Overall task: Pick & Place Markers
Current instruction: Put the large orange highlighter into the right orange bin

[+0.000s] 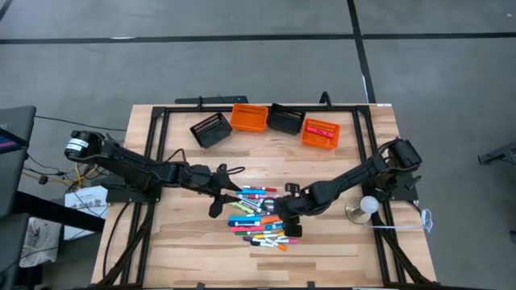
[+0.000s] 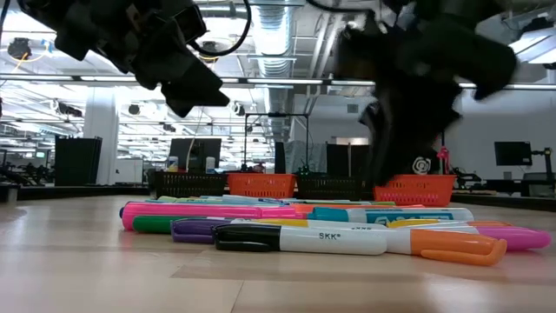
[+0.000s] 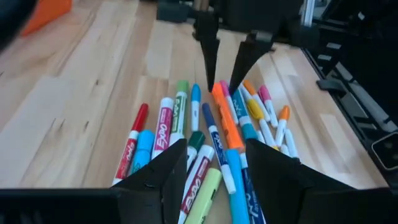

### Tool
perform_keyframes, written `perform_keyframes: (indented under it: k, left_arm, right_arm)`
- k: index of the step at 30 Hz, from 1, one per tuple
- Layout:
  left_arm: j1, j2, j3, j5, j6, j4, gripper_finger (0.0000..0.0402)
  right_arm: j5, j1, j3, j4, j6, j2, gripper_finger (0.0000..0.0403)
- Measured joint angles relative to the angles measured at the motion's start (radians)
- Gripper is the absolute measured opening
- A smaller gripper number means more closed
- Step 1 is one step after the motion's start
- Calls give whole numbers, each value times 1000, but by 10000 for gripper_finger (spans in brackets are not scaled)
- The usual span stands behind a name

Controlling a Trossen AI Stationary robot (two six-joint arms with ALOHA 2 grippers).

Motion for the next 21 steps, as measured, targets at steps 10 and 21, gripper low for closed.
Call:
perform_keyframes:
  k: [10, 21]
  left_arm:
    - [0, 8, 0, 0, 0, 15, 166]
    - [0, 6, 0, 0, 0, 20, 166]
  right_arm:
    - [0, 30, 4, 13, 8, 76, 122]
    - [1, 32, 3, 7, 19, 81, 113]
